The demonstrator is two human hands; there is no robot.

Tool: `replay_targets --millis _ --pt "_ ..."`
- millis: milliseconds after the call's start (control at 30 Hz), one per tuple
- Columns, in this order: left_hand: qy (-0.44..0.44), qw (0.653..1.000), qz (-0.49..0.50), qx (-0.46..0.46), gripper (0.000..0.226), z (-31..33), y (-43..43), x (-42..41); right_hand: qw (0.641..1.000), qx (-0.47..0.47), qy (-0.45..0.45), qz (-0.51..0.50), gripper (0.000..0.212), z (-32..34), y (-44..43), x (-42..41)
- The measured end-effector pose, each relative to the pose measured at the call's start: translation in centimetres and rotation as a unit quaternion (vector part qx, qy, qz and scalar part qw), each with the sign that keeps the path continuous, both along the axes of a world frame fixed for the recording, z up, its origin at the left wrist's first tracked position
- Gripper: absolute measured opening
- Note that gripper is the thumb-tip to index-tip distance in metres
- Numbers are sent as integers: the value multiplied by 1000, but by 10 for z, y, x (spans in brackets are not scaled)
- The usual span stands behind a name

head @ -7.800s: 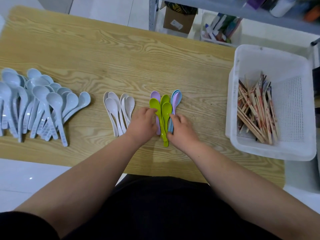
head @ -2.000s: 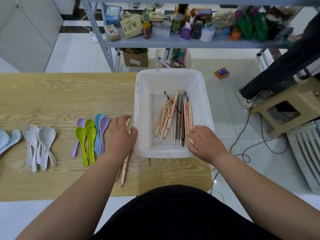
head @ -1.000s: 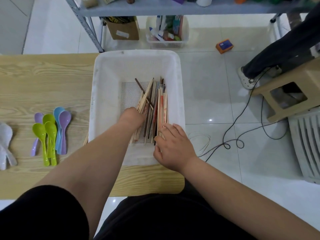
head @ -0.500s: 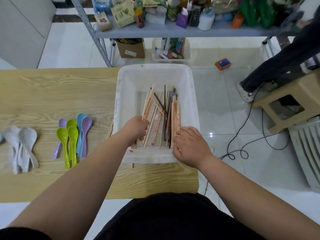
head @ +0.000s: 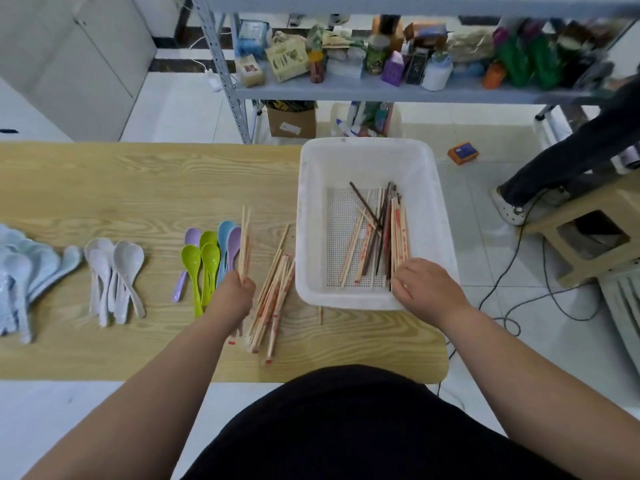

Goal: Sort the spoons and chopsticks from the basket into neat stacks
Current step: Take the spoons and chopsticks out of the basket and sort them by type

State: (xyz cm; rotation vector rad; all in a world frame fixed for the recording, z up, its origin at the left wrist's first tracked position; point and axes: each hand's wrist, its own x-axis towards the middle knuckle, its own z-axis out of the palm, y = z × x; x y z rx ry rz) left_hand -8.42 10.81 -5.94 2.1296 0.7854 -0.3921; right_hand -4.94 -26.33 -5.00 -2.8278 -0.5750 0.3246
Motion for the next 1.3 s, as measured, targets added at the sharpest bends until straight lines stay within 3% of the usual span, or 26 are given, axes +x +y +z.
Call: replay_targets --millis 133,367,500,567,633,800,900,967,1067,1200,1300 --pt "47 992 -97 64 22 -14 -9 -8 1000 -11 9 -11 41 8 7 -3" --pt "75 958 -249 122 64 -16 -21 -14 999 -39 -3 -29 45 8 9 -7" --pt "77 958 -256 104 65 -19 -20 -14 999 -26 3 -24 48 9 9 -8" --pt "82 963 -240 88 63 -18 -19 -11 1000 -10 0 -9 39 11 3 -6" --pt "47 972 -208 95 58 -14 -18 -5 1000 9 -25 -2 30 15 -6 -3" --pt "-173 980 -60 77 50 24 -39 29 994 -4 -106 22 34 8 -38 4" --pt "-237 966 -87 52 46 49 -80 53 995 -1 -89 38 35 -2 -49 8" --pt "-222 964 -144 32 43 52 -110 68 995 14 -81 50 34 -4 -48 9" --pt "-126 965 -228 20 44 33 -152 91 993 33 -94 70 35 -6 -45 8" --pt "-4 963 -267 29 55 5 -200 116 991 48 -110 60 39 -8 -44 8" --pt "37 958 -276 65 65 -11 -232 130 988 72 -125 59 37 -12 -46 9"
